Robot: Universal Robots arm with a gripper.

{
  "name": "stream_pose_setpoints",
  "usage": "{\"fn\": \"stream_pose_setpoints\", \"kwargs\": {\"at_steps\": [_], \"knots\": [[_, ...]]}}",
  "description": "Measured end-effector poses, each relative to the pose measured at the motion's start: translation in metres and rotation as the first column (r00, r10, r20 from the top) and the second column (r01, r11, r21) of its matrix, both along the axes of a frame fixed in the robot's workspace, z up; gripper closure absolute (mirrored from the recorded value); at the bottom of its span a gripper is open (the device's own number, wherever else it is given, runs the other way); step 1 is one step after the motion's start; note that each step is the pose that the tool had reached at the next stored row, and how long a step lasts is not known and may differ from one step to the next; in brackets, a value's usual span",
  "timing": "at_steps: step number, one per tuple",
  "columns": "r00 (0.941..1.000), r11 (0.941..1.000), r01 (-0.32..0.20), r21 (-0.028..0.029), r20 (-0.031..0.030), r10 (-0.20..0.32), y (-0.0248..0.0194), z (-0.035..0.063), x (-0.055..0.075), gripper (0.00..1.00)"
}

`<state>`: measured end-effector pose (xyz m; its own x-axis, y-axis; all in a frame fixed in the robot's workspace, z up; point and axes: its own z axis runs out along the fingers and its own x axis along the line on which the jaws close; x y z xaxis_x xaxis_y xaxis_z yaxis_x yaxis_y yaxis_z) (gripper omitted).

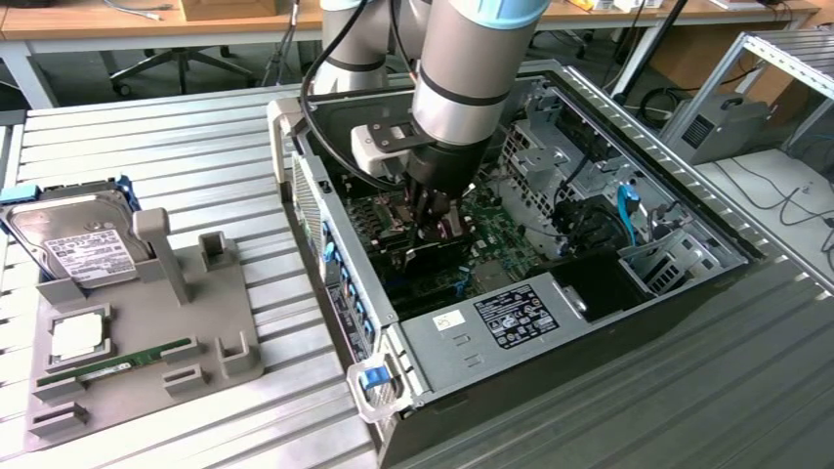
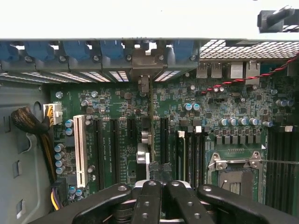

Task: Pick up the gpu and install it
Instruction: 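Press down on the gpu until it lock into place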

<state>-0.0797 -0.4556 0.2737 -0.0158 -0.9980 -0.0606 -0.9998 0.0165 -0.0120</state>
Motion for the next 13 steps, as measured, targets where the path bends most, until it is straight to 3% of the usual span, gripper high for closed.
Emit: {"fn": "stream_pose_setpoints", "kwargs": {"at_steps": [13], "knots": [[1.0,1.0,0.0,-0.0018,0.0001,0.0,0.0,0.0054,0.0,0.89]]}}
